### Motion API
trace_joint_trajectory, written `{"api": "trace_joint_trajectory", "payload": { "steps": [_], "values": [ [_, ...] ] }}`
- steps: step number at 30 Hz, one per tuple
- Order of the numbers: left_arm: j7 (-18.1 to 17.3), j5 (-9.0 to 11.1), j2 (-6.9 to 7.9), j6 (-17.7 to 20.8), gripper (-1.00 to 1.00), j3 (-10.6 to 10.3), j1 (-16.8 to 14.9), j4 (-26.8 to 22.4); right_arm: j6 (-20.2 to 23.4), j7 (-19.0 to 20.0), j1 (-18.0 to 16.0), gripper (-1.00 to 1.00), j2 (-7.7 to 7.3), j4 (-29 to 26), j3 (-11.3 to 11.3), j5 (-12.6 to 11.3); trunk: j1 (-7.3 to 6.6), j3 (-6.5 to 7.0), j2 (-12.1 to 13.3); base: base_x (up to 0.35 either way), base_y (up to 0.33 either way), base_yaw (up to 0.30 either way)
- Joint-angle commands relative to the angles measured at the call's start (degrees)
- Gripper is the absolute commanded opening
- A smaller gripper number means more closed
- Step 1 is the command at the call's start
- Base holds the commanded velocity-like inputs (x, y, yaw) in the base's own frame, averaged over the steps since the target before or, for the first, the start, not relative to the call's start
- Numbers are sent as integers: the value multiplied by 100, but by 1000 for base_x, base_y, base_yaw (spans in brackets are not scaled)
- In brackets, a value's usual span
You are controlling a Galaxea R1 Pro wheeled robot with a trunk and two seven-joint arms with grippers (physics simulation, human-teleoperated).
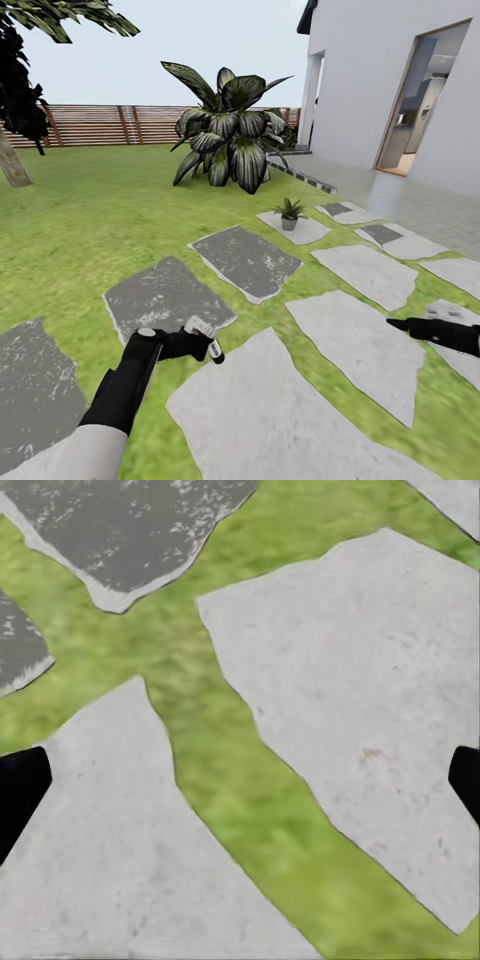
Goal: Pick up the pesticide atomizer in the garden and spray insectifuge to fully cover both potted plants in the garden.
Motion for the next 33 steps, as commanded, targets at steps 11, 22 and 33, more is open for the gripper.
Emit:
{"api": "trace_joint_trajectory", "payload": {
  "steps": [11, 22, 33],
  "values": [
    [-3407, -1590, 328, -483, -100, 16, -768, -145, -52, 2856, -5, 100, -84, -140, 639, 121, 2, -6, -2, 320, -126, 0],
    [-3820, -1700, 323, -498, -100, 8, -789, -300, -45, 2977, -5, 100, -72, -1022, 1447, 108, 2, -6, -2, 332, -23, 0],
    [-3823, -2108, 316, -492, -100, -130, -789, -287, -44, 2972, -5, 100, -74, -1033, 1449, 82, 2, -6, -2, 334, 0, 0]
  ]
}}
